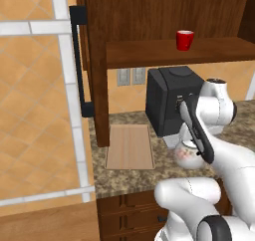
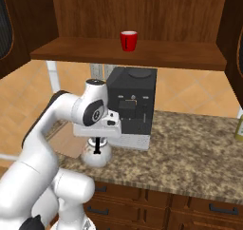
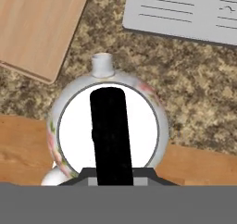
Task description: Pick the kettle from the counter and place it on the tray. Then pick the mug from the cabinet and place it on the tray. Then close the cabinet doors.
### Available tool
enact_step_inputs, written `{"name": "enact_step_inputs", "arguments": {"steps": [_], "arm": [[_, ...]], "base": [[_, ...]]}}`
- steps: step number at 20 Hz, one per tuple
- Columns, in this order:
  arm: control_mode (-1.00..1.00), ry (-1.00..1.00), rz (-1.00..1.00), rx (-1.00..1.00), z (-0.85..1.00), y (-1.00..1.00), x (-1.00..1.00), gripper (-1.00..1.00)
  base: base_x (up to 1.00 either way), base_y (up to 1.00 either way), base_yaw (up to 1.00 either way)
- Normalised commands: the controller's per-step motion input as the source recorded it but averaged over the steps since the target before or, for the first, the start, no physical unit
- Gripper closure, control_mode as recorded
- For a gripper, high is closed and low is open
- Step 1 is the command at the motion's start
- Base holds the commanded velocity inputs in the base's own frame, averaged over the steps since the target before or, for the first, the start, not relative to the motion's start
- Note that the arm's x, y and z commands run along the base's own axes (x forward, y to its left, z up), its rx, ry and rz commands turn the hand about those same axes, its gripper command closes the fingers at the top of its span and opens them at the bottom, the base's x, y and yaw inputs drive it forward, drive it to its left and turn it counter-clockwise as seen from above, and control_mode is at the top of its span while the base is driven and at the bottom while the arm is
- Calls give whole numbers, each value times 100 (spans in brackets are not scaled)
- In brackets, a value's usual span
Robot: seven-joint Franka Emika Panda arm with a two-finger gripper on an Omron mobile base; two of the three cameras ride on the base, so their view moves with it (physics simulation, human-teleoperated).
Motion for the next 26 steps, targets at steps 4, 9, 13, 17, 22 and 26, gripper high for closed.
{"name": "enact_step_inputs", "arguments": {"steps": [4,9,13,17,22,26], "arm": [[-100,-7,0,0,21,89,14,100],[-100,-7,0,0,13,89,25,100],[-100,-11,-5,0,6,73,56,100],[-100,-10,-10,0,6,53,73,100],[-100,-2,-8,0,0,31,74,100],[-100,0,-3,0,-9,8,62,100]], "base": [[0,0,0],[0,0,0],[0,0,0],[0,0,0],[0,0,0],[0,0,0]]}}
